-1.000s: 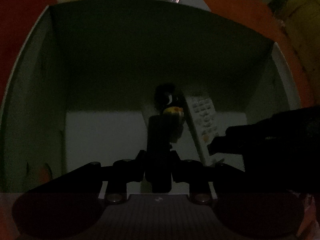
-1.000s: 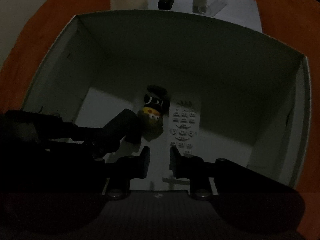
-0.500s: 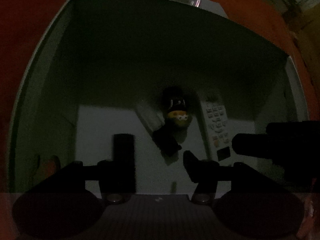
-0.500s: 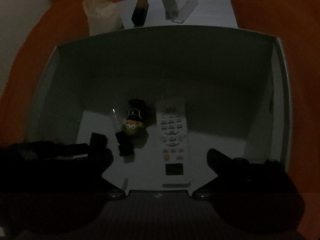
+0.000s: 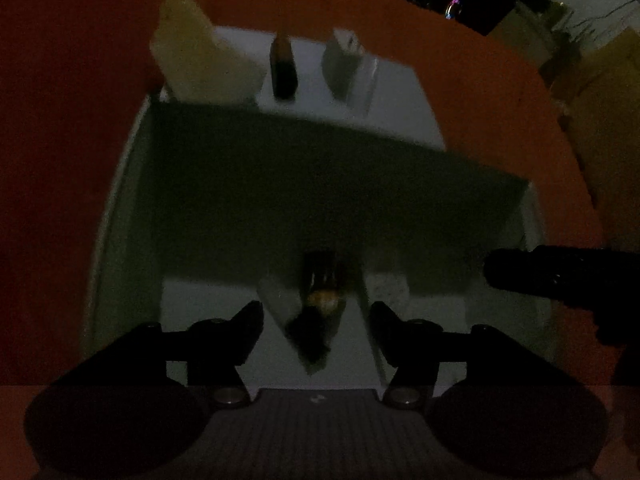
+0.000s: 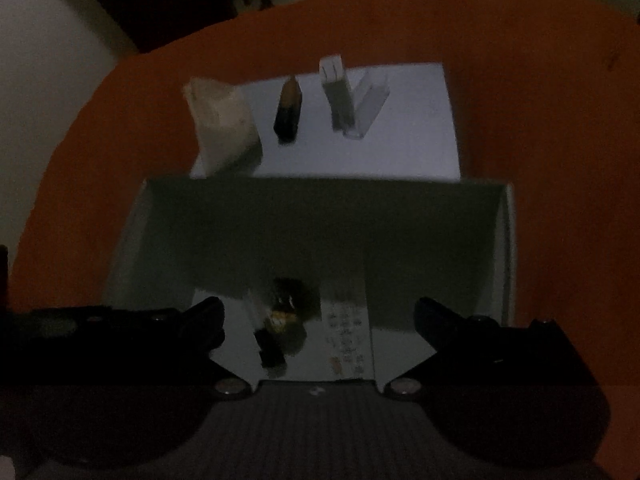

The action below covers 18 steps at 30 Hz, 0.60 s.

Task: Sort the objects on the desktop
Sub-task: 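Move right tool toward clear tube while left tool nears translucent block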

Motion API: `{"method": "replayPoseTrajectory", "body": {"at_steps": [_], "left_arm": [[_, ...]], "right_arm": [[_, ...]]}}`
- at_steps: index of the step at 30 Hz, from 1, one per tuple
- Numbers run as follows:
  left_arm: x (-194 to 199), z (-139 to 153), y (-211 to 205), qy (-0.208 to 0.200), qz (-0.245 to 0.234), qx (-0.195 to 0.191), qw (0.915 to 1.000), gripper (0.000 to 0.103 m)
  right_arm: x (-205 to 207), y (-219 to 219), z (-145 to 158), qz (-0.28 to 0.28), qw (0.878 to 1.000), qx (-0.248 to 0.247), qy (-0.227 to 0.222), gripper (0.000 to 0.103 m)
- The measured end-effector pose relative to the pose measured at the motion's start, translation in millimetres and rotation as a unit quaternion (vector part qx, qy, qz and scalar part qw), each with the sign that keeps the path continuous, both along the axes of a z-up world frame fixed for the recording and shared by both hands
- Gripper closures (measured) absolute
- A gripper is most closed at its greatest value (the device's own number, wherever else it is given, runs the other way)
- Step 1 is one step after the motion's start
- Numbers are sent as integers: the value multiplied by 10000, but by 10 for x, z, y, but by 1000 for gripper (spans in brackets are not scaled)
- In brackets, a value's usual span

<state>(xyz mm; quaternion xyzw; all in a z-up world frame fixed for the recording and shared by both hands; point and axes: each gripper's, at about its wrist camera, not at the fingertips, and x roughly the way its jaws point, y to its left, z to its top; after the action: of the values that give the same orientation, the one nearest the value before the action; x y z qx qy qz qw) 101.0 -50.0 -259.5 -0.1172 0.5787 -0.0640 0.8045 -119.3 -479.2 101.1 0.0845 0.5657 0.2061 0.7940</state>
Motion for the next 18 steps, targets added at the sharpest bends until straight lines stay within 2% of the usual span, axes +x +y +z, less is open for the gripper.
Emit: {"method": "replayPoseTrajectory", "body": {"at_steps": [3,4,5,8,10,15,18], "left_arm": [[145,180,110,-17,84,-299,9995,45],[198,252,144,-130,134,-285,9994,38],[248,322,176,-247,187,-264,9992,26],[376,474,220,-561,317,-112,9979,8],[475,556,229,-709,322,-16,9970,1],[711,669,210,-947,279,209,9949,0],[842,716,237,-963,339,203,9946,0]], "right_arm": [[133,-76,143,-232,9991,274,228,0],[181,-96,186,-303,9985,347,282,0],[233,-104,242,-317,9985,359,262,0],[374,-98,444,-297,9994,104,-125,0],[479,-82,548,-301,9989,-77,-337,0],[732,-35,715,-477,9947,-530,-742,0],[880,-47,752,-553,9940,-530,-775,0]]}}
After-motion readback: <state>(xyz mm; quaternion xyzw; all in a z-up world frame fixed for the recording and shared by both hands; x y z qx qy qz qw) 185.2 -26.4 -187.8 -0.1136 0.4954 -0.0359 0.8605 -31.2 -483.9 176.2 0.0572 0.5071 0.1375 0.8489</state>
